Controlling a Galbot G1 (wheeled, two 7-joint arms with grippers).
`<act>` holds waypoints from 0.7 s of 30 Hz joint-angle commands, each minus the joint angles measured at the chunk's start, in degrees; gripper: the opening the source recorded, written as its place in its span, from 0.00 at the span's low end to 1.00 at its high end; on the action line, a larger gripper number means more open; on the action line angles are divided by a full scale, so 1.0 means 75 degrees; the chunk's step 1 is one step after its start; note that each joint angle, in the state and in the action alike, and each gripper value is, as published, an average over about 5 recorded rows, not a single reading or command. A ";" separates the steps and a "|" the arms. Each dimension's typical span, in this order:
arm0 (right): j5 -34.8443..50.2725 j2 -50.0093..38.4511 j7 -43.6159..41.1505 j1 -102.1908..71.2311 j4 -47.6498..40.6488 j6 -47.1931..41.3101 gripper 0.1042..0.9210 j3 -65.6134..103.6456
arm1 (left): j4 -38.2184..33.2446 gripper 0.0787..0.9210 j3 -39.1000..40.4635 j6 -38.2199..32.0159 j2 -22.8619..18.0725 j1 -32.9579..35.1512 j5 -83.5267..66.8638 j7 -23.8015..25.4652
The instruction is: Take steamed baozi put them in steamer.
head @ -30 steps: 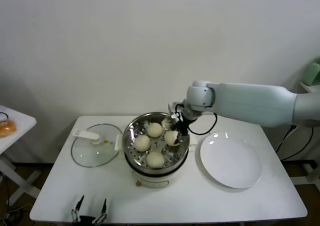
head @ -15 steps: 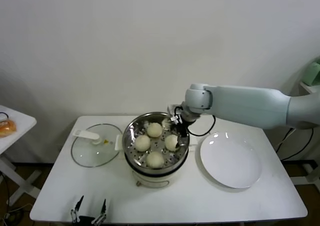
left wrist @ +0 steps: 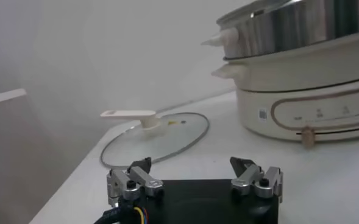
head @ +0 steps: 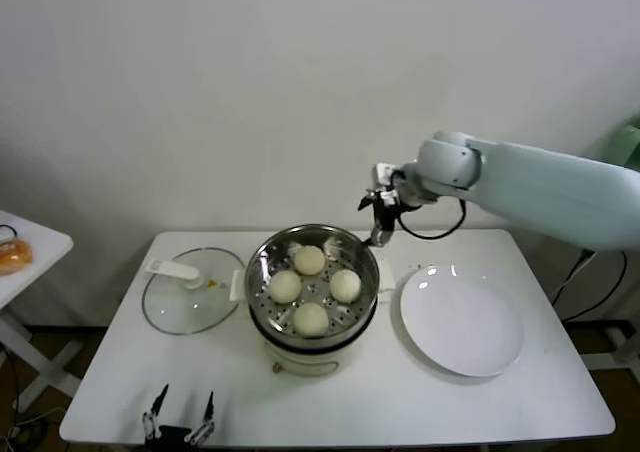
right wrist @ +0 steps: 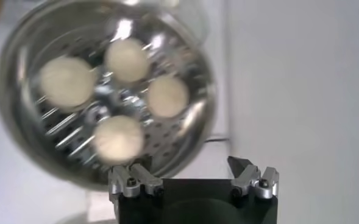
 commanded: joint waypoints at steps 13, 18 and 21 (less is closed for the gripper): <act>-0.0435 -0.2204 0.5024 -1.3676 0.4071 0.2087 0.88 1.3183 | -0.0021 0.88 0.0189 -0.0058 -0.0025 -0.0065 0.0062 0.0013; -0.1393 -0.0292 0.4625 -1.6213 0.4287 0.3473 0.88 1.4865 | -0.0071 0.88 0.0231 -0.0056 -0.0032 -0.0085 0.0043 0.0018; -0.1870 0.0898 0.4370 -1.7119 0.4201 0.4600 0.88 1.5167 | -0.0047 0.88 0.0229 -0.0071 -0.0037 -0.0137 0.0000 0.0012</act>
